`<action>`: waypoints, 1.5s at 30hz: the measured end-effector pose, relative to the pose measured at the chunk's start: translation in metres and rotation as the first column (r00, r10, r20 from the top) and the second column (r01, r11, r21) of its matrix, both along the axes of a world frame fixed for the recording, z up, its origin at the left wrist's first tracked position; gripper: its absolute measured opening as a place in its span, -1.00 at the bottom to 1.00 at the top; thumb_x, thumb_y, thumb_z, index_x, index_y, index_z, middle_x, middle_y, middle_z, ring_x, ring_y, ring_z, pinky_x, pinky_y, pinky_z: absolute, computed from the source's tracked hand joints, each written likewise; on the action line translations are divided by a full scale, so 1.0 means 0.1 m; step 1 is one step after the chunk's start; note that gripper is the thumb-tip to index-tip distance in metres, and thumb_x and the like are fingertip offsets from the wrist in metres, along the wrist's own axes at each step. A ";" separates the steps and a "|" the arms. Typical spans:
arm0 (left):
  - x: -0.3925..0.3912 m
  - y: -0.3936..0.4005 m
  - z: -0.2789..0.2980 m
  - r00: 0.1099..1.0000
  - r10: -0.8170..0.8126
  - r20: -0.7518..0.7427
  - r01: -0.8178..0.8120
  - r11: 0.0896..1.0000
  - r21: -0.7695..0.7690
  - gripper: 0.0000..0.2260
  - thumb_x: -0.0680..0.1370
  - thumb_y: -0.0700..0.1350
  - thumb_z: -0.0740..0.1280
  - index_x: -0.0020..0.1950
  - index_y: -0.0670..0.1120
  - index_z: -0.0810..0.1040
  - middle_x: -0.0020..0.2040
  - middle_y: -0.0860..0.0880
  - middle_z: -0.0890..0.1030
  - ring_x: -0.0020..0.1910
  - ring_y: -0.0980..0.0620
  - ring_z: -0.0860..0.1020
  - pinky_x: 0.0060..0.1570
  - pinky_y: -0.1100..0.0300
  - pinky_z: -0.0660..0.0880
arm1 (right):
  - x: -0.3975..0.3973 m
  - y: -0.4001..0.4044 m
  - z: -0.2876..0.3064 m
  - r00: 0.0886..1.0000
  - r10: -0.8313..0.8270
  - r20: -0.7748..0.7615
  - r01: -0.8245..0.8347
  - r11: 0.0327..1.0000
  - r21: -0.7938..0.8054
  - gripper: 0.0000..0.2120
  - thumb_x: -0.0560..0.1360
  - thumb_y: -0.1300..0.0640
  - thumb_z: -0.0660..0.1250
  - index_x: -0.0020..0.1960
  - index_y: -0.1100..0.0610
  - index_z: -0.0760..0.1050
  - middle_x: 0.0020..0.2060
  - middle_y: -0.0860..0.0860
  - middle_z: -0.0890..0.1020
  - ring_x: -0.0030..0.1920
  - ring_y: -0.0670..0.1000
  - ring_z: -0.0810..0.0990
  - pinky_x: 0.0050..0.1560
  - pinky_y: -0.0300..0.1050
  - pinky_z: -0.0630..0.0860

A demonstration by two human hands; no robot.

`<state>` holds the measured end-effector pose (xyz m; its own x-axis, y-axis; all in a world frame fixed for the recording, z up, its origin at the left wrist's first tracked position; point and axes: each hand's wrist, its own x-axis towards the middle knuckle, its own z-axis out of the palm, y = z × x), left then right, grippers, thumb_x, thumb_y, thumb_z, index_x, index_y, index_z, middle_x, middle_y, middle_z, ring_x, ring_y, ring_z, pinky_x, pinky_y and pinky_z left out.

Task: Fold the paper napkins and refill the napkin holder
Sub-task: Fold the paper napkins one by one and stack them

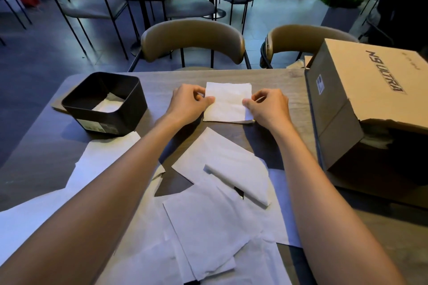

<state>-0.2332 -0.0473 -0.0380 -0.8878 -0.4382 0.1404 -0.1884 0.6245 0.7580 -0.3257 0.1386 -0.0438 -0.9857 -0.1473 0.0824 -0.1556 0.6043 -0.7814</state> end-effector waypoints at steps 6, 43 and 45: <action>0.01 0.06 0.04 1.000 -0.001 0.012 0.001 0.999 -0.034 -0.61 0.56 -0.06 0.43 0.36 -0.12 0.55 -0.22 0.00 0.60 -0.21 0.10 0.54 -0.18 0.34 0.40 | -0.02 -0.03 -0.03 1.000 -0.031 -0.002 0.031 0.998 0.054 -0.73 0.43 -0.01 0.56 -0.25 -0.03 0.47 -0.21 -0.09 0.56 -0.24 -0.13 0.51 -0.35 -0.22 0.40; 1.06 0.09 0.51 0.956 -0.074 -0.283 0.110 0.988 0.113 -0.90 0.58 -0.04 0.38 0.07 0.01 0.53 0.01 0.05 0.62 -0.01 0.14 0.59 -0.25 0.44 0.50 | 1.14 0.37 0.52 0.951 0.302 0.063 -0.287 0.941 -0.177 -0.77 0.55 0.04 0.44 0.04 0.22 0.66 -0.11 0.14 0.72 -0.11 0.04 0.67 -0.01 -0.01 0.60; 0.97 0.06 0.51 0.949 -0.042 -0.312 0.101 0.979 0.175 -0.89 0.58 -0.05 0.39 0.08 -0.02 0.54 0.01 0.01 0.64 -0.01 0.12 0.61 -0.20 0.42 0.51 | 1.07 0.32 0.53 0.946 0.311 0.094 -0.273 0.917 -0.292 -0.78 0.57 0.10 0.42 0.05 0.28 0.65 -0.11 0.19 0.72 -0.21 -0.07 0.68 -0.14 -0.21 0.60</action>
